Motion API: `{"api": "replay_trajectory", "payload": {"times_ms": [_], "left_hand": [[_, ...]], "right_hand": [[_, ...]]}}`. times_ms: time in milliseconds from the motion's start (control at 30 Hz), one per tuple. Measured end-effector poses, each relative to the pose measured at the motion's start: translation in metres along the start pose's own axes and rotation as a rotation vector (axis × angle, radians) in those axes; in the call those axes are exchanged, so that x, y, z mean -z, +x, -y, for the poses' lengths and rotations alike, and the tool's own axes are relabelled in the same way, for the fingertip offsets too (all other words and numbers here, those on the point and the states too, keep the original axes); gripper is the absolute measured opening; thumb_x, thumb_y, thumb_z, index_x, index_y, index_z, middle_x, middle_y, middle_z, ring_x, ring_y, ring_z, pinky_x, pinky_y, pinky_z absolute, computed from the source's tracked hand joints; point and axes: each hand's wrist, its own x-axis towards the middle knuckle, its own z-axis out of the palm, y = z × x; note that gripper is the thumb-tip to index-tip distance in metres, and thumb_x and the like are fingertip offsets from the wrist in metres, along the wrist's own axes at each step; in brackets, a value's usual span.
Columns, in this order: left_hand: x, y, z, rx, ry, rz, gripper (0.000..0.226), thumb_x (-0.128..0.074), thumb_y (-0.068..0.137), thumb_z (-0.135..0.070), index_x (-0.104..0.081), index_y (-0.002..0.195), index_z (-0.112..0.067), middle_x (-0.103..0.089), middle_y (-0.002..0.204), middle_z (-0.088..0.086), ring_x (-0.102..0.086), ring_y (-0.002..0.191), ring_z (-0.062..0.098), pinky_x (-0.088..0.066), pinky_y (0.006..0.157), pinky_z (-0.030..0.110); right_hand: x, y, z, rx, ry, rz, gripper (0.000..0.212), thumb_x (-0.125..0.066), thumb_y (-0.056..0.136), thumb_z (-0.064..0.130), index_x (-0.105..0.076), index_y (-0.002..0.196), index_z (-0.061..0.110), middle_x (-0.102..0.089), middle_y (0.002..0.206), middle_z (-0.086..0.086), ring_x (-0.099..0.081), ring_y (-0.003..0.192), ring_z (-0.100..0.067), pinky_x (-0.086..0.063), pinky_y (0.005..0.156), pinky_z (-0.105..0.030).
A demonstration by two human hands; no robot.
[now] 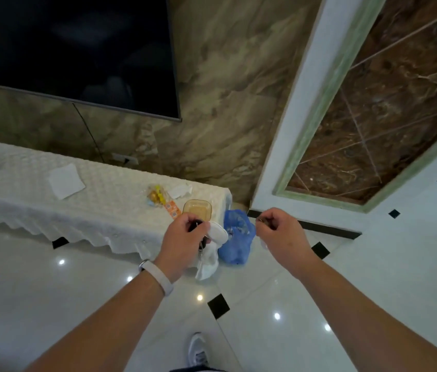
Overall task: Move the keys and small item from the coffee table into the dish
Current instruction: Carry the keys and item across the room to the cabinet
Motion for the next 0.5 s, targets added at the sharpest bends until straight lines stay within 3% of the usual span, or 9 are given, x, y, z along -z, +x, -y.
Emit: {"api": "replay_trajectory", "payload": {"times_ms": [200, 367, 500], "left_hand": [[0.014, 0.063, -0.015, 0.034, 0.007, 0.009, 0.01, -0.069, 0.087, -0.021, -0.063, 0.093, -0.015, -0.073, 0.086, 0.009, -0.072, 0.069, 0.017, -0.052, 0.058, 0.021], [0.019, 0.116, -0.017, 0.07, 0.025, -0.066, 0.008, -0.068, 0.089, -0.021, -0.062, 0.093, -0.017, -0.072, 0.089, 0.009, -0.072, 0.078, 0.026, -0.058, 0.07, 0.035], [0.015, 0.156, -0.014, 0.075, 0.022, -0.122, 0.007, -0.069, 0.088, -0.017, -0.062, 0.089, -0.015, -0.072, 0.084, 0.012, -0.073, 0.073, 0.027, -0.059, 0.064, 0.036]], "right_hand": [[-0.009, 0.073, 0.022, -0.028, 0.023, -0.011, 0.009, -0.062, 0.081, 0.016, -0.064, 0.075, 0.022, -0.065, 0.064, -0.001, -0.056, 0.054, -0.012, -0.044, 0.054, -0.026], [-0.033, 0.132, 0.024, 0.011, -0.003, 0.053, 0.011, -0.064, 0.083, 0.019, -0.063, 0.075, 0.026, -0.06, 0.057, 0.01, -0.05, 0.046, 0.003, -0.039, 0.046, -0.014], [-0.051, 0.182, 0.021, 0.033, -0.023, 0.144, 0.015, -0.065, 0.084, 0.019, -0.061, 0.073, 0.03, -0.064, 0.065, 0.008, -0.054, 0.049, 0.003, -0.042, 0.044, -0.01]]}}
